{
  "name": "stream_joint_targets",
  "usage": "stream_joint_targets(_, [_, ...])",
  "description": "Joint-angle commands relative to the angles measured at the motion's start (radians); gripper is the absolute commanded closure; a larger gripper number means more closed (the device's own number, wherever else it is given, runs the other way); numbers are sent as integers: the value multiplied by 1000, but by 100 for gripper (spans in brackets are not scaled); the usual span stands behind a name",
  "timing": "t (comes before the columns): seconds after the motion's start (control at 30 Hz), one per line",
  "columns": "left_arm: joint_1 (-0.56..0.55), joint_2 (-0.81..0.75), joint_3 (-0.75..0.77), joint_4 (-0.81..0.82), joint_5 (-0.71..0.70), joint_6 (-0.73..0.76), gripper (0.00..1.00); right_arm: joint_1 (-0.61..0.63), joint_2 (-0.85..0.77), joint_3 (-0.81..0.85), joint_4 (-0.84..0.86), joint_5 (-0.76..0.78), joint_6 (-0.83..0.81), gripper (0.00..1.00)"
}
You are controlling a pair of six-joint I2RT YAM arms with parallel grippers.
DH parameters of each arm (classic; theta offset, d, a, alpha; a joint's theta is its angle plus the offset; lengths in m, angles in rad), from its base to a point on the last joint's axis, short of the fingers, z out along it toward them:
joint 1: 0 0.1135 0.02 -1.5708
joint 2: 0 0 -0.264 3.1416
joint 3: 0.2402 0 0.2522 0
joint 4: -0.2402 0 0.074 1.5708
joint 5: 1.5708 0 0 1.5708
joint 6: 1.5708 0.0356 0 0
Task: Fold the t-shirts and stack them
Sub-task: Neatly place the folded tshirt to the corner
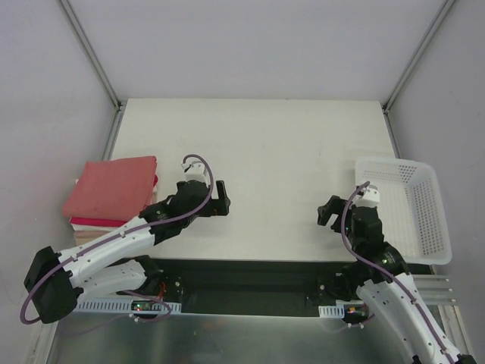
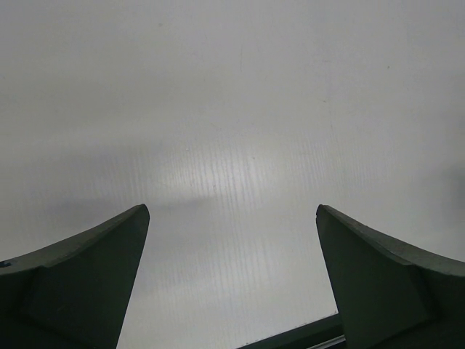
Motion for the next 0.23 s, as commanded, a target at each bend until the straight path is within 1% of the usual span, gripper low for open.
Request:
stream_joint_targets(0.0, [-5, -72, -5, 29, -62, -4, 1, -3, -36, 13, -4, 24, -6, 3])
stream_joint_targets(0.2, [-5, -121, -29, 30, -59, -11, 1, -5, -73, -9, 6, 21, -6, 3])
